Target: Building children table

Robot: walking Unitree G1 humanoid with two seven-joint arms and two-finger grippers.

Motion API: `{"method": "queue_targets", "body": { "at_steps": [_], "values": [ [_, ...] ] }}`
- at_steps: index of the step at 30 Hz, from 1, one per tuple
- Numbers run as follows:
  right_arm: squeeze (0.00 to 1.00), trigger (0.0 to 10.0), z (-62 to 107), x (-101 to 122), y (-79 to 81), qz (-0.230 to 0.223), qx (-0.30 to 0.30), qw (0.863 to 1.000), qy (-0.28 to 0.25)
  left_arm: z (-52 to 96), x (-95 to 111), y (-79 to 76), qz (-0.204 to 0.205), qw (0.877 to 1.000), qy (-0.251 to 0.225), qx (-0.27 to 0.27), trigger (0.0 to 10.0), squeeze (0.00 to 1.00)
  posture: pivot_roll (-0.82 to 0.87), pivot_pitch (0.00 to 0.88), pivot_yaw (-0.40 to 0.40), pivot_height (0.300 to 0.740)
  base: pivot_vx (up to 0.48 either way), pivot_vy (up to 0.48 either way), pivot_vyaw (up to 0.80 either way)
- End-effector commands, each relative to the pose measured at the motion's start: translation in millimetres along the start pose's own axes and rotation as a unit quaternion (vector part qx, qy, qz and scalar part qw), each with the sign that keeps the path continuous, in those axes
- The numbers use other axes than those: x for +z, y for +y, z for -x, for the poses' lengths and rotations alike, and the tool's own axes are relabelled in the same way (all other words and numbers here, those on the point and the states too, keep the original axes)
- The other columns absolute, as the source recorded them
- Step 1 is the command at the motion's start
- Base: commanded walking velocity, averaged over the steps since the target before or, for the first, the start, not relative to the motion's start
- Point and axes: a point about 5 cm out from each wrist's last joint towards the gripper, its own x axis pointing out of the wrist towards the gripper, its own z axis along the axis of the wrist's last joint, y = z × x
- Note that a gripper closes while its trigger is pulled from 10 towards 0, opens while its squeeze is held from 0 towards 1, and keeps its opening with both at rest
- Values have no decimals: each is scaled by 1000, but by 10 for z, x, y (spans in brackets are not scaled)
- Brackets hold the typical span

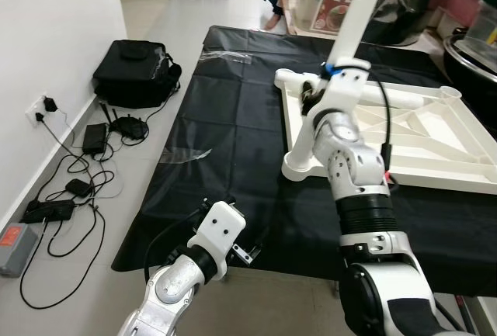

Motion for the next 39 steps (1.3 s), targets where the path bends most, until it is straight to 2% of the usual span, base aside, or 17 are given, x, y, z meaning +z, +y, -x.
{"method": "queue_targets", "body": {
  "at_steps": [1, 4, 8, 10, 12, 13, 15, 18, 23, 24, 25, 26, 27, 30, 31, 32, 39],
  "values": [
    [1000, 10000, -11, 88, -17, -23, 21, 999, -14, 15, -28, -19, 2, 1000, 8, -2, 10000, 0, 126, 72, -118, 740, 0, 0, 0],
    [1000, 10000, -17, 229, 77, -71, 106, 992, -11, 16, -29, -17, 1, 1000, 9, -2, 10000, 0, 122, 72, -112, 740, 0, 0, 0],
    [1000, 10000, 56, 387, 224, -124, 283, 951, -2, 12, -31, -24, 0, 1000, 9, -3, 10000, 0, 117, 67, -114, 740, 0, 0, 0],
    [1000, 10000, 56, 387, 224, -124, 283, 951, -2, 12, -31, -24, 0, 1000, 9, -3, 10000, 0, 117, 67, -114, 740, 0, 0, 0],
    [1000, 10000, 118, 378, 229, -99, 344, 934, 3, 12, -32, -28, 0, 1000, 9, -4, 10000, 0, 118, 64, -111, 740, 0, 0, 0],
    [1000, 10000, 245, 314, 201, -51, 429, 902, 18, 11, -33, -31, 0, 1000, 9, -5, 10000, 0, 122, 61, -117, 740, 0, 0, 0],
    [1000, 10000, 245, 314, 201, -51, 429, 902, 18, 11, -33, -31, 0, 1000, 9, -5, 10000, 0, 122, 61, -117, 740, 0, 0, 0],
    [1000, 10000, 630, 126, 95, 9, 613, 787, 71, 11, -37, -44, 1, 1000, 9, -6, 10000, 0, 121, 57, -117, 740, 0, 0, 0],
    [1000, 10000, 774, 104, 31, 2, 671, 735, 94, 14, -42, -52, 2, 1000, 10, -6, 10000, 0, 124, 58, -115, 740, 0, 0, 0],
    [1000, 10000, 774, 104, 31, 2, 671, 735, 94, 14, -42, -52, 2, 1000, 10, -6, 10000, 0, 124, 58, -115, 740, 0, 0, 0],
    [282, 10000, 750, 79, 16, 15, 667, 738, 98, 14, -41, -55, 3, 1000, 10, -7, 10000, 0, 124, 57, -119, 740, 0, 0, 0],
    [282, 10000, 750, 79, 16, 15, 667, 738, 98, 14, -41, -55, 3, 1000, 10, -7, 10000, 0, 124, 57, -119, 740, 0, 0, 0],
    [0, 10000, 731, 66, 7, 22, 666, 739, 101, 14, -41, -56, 3, 1000, 10, -7, 10000, 0, 127, 60, -122, 740, 0, 0, 0],
    [0, 10000, 693, 37, 4, 34, 658, 744, 105, 14, -40, -54, 3, 1000, 10, -7, 10000, 0, 126, 63, -123, 740, 0, 0, 0],
    [0, 6510, 670, 20, 2, 43, 655, 747, 106, 13, -39, -52, 3, 1000, 10, -6, 10000, 0, 126, 65, -124, 740, 0, 0, 0],
    [0, 0, 655, 16, -3, 51, 654, 748, 105, 14, -40, -47, 3, 1000, 10, -6, 10000, 0, 128, 65, -124, 740, 0, 0, 0],
    [0, 0, 554, 50, -2, 65, 621, 776, 86, 17, -43, -36, 3, 1000, 10, -4, 10000, 0, 124, 68, -116, 740, 0, 0, 0]
  ]
}}
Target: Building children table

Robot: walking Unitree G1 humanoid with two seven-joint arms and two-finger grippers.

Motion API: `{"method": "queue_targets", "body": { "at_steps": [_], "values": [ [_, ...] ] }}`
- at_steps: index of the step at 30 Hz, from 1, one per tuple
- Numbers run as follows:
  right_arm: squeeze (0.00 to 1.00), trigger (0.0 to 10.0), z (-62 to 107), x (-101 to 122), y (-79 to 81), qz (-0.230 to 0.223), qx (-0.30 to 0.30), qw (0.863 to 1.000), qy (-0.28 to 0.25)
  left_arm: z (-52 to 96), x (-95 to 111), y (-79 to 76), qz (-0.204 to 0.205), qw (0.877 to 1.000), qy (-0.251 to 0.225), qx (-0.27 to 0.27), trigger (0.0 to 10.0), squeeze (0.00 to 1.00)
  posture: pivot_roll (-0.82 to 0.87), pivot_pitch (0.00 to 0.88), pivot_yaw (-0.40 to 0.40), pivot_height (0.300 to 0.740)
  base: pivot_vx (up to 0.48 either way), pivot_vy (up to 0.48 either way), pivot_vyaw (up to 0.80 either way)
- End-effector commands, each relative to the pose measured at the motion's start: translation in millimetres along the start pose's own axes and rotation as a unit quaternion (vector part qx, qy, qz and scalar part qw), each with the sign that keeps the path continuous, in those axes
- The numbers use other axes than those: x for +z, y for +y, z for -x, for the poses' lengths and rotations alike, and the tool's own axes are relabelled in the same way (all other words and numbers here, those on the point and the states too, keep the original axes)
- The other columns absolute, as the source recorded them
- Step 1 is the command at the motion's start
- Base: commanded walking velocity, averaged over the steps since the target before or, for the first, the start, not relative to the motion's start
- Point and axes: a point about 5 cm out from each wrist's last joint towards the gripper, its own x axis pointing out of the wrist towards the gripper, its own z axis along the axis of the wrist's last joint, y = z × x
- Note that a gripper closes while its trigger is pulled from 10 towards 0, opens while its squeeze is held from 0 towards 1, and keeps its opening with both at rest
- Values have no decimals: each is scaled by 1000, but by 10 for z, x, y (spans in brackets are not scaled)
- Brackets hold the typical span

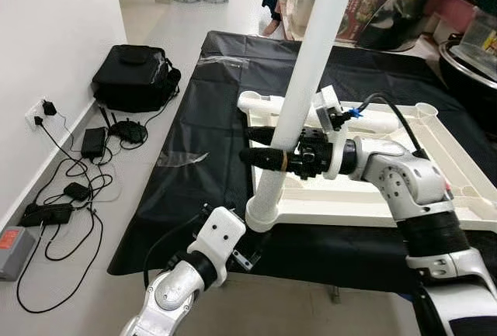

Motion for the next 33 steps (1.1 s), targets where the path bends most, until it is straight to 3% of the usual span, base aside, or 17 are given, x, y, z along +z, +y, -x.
{"method": "queue_targets", "body": {
  "at_steps": [1, 7, 10, 11, 12, 13, 14, 15, 16, 17, 18, 19, 25, 26, 30, 31, 33],
  "values": [
    [0, 0, -32, 17, -18, 5, -8, 1000, 0, 9, -27, -2, 0, 1000, 7, 0, 10000, 0, 124, 68, -116, 740, 0, 0, 0],
    [0, 0, -28, 53, -4, 3, -6, 1000, -13, 7, -26, 4, -1, 1000, 7, 0, 10000, 0, 124, 68, -120, 740, 0, 0, 0],
    [0, 0, -49, 59, -103, 4, -62, 998, -16, 5, -25, 7, -1, 1000, 7, 0, 10000, 0, 125, 69, -120, 740, 0, 0, 0],
    [0, 0, -61, 69, -263, 11, -153, 988, -21, 4, -23, 9, -2, 1000, 7, 0, 10000, 0, 122, 71, -117, 740, 0, 0, 0],
    [0, 0, -61, 69, -263, 11, -153, 988, -21, 4, -23, 9, -2, 1000, 7, 0, 10000, 0, 122, 71, -117, 740, 0, 0, 0],
    [0, 0, 14, 38, -522, 4, -324, 946, -15, 1, -23, 10, -2, 1000, 7, 0, 10000, 0, 115, 74, -112, 740, 0, 0, 0],
    [0, 0, 14, 38, -522, 4, -324, 946, -15, 1, -23, 10, -2, 1000, 7, 0, 10000, 0, 115, 74, -112, 740, 0, 0, 0],
    [0, 0, 188, -29, -714, -10, -495, 869, -4, -2, -22, 10, -2, 1000, 7, -1, 10000, 0, 116, 72, -114, 740, 0, 0, 0],
    [0, 0, 188, -29, -714, -10, -495, 869, -4, -2, -22, 10, -2, 1000, 7, -1, 10000, 0, 116, 72, -114, 740, 0, 0, 0],
    [0, 0, 315, -86, -771, -17, -600, 800, 2, -6, -22, 10, -2, 1000, 7, -1, 10000, 0, 121, 74, -115, 740, 0, 0, 0],
    [0, 0, 315, -86, -771, -17, -600, 800, 2, -6, -22, 10, -2, 1000, 7, -1, 10000, 0, 121, 74, -115, 740, 0, 0, 0],
    [0, 0, 391, -123, -784, -21, -654, 756, 5, -8, -22, 10, -3, 1000, 8, -1, 10000, 0, 121, 74, -115, 740, 0, 0, 0],
    [0, 0, 369, -194, -697, -33, -691, 722, -4, -9, -16, 9, -3, 1000, 6, 0, 10000, 0, 117, 76, -117, 740, 0, 0, 0],
    [0, 0, 370, -215, -656, -38, -710, 703, -8, -7, -16, 8, -3, 1000, 6, 0, 10000, 0, 116, 78, -114, 740, 0, 0, 0],
    [0, 0, 361, -230, -619, -46, -722, 690, -12, -7, -13, 7, -3, 1000, 6, 0, 10000, 0, 113, 78, -117, 740, 0, 0, 0],
    [0, 9137, 293, -242, -605, -61, -724, 687, -14, -7, -9, 5, -3, 1000, 6, -1, 10000, 0, 115, 80, -119, 740, 0, 0, 0],
    [0, 10000, 103, -237, -608, -89, -699, 709, -23, -10, -5, 1, -3, 1000, 6, -1, 10000, 0, 114, 80, -118, 740, 0, 0, 0]
  ]
}}
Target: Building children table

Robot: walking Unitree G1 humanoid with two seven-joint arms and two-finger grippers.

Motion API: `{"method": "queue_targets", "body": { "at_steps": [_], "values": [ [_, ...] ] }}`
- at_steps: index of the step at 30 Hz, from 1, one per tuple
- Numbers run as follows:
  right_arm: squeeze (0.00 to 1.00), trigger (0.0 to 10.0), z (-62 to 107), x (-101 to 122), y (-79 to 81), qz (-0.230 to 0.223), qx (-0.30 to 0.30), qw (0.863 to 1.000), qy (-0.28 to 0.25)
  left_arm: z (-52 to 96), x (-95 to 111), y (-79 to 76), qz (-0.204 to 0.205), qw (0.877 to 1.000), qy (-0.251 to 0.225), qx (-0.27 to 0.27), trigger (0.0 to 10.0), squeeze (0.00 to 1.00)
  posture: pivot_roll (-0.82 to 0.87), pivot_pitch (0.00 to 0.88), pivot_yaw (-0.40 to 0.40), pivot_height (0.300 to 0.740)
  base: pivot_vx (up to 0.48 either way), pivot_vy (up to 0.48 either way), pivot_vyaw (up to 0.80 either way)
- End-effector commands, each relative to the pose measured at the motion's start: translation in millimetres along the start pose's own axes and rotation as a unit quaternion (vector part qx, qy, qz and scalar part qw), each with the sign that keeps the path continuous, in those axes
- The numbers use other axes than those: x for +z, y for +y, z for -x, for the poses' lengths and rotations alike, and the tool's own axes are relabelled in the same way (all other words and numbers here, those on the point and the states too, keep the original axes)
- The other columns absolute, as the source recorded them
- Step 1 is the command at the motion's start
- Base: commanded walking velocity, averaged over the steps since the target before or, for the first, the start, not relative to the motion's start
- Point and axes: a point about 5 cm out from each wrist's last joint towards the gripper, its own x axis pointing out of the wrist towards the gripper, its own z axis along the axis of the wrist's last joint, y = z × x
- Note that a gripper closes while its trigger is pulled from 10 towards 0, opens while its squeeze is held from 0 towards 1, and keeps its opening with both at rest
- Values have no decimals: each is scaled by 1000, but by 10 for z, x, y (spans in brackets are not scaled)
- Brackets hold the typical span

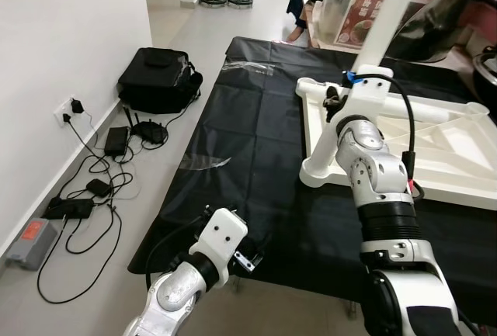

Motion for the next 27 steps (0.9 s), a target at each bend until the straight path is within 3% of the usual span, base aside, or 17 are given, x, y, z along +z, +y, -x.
{"method": "queue_targets", "body": {
  "at_steps": [1, 3, 6, 9, 18, 19, 20, 21, 27],
  "values": [
    [0, 10000, -4, -295, 43, -12, -7, 997, 80, 4, -28, -30, 1, 1000, 9, -4, 10000, 0, 114, 80, -118, 740, 0, 0, 0],
    [0, 10000, -15, -292, 165, -26, 25, 996, 86, 3, -30, -28, 2, 1000, 9, -3, 10000, 0, 114, 80, -118, 740, 0, 0, 0],
    [0, 10000, -18, -284, 188, -25, 33, 995, 86, 2, -28, -28, 2, 1000, 9, -3, 10000, 0, 114, 80, -119, 740, 0, 0, 0],
    [0, 10000, -22, -233, 134, 0, 28, 998, 62, 2, -27, -26, 2, 1000, 9, -3, 10000, 0, 113, 78, -119, 740, 0, 0, 0],
    [0, 10000, 56, -219, 158, -20, 37, 998, 41, 2, -32, -20, 3, 1000, 10, -3, 10000, 0, 115, 79, -112, 740, 0, 0, 0],
    [345, 10000, 73, -216, 192, -16, 52, 998, 36, 2, -30, -18, 3, 1000, 10, -3, 10000, 0, 113, 78, -110, 740, 0, 0, 0],
    [345, 10000, 82, -214, 214, -12, 62, 997, 33, 1, -28, -18, 2, 1000, 10, -4, 10000, 0, 113, 78, -110, 740, 0, 0, 0],
    [1000, 10000, 94, -209, 226, -9, 67, 997, 27, 2, -29, -16, 2, 1000, 10, -4, 10000, 0, 114, 78, -110, 740, 0, 0, 0],
    [1000, 10000, 155, -140, 231, -11, 59, 998, -8, 4, -39, -17, 2, 1000, 11, -3, 10000, 0, 112, 72, -111, 740, 0, 0, 0]
  ]
}}
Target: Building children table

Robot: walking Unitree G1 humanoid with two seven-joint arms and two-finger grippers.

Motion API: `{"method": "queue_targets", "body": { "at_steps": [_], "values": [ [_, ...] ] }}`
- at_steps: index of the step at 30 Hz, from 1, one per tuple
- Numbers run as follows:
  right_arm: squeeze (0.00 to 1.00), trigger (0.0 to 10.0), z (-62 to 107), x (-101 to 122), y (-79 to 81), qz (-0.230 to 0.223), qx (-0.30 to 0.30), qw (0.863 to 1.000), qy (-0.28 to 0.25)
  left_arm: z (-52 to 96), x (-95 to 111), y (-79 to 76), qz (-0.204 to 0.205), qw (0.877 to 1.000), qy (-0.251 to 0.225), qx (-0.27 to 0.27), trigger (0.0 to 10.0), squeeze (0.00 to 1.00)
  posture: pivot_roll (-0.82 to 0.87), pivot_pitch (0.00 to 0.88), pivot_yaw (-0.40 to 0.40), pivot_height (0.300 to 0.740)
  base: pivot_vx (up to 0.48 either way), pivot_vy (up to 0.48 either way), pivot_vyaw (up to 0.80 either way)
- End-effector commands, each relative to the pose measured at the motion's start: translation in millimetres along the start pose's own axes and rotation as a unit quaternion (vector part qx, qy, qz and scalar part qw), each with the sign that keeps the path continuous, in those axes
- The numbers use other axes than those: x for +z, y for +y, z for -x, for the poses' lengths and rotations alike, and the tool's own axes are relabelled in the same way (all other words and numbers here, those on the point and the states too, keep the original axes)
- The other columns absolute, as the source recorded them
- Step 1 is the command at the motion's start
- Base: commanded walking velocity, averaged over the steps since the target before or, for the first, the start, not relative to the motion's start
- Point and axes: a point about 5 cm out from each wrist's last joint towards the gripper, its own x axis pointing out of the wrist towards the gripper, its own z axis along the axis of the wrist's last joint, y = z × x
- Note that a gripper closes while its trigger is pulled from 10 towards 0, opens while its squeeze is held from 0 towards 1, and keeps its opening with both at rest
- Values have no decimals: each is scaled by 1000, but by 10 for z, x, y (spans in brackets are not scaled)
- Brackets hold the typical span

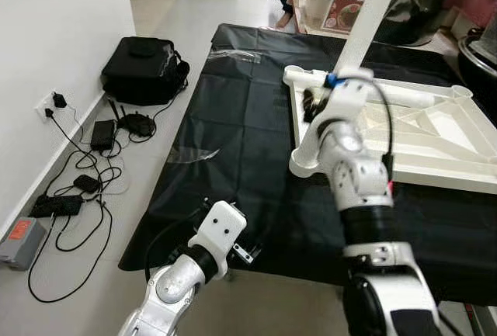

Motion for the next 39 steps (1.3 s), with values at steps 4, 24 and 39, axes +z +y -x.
{"method": "queue_targets", "body": {
  "at_steps": [4, 24, 39],
  "values": [
    [1000, 10000, 74, 121, 27, 2, 6, 999, -40, 7, -42, -24, 1, 1000, 11, -4, 10000, 0, 114, 67, -113, 740, 0, 0, 0],
    [0, 10000, 595, -306, -153, 50, -26, 998, -36, 7, -79, -20, -1, 1000, 13, -12, 10000, 0, 107, 45, -90, 740, 0, 0, 0],
    [0, 10000, 363, 6, 76, 40, -44, 996, -66, -4, -46, -32, -3, 1000, 7, -11, 10000, 0, 115, 57, -113, 740, 0, 0, 0]
  ]
}}
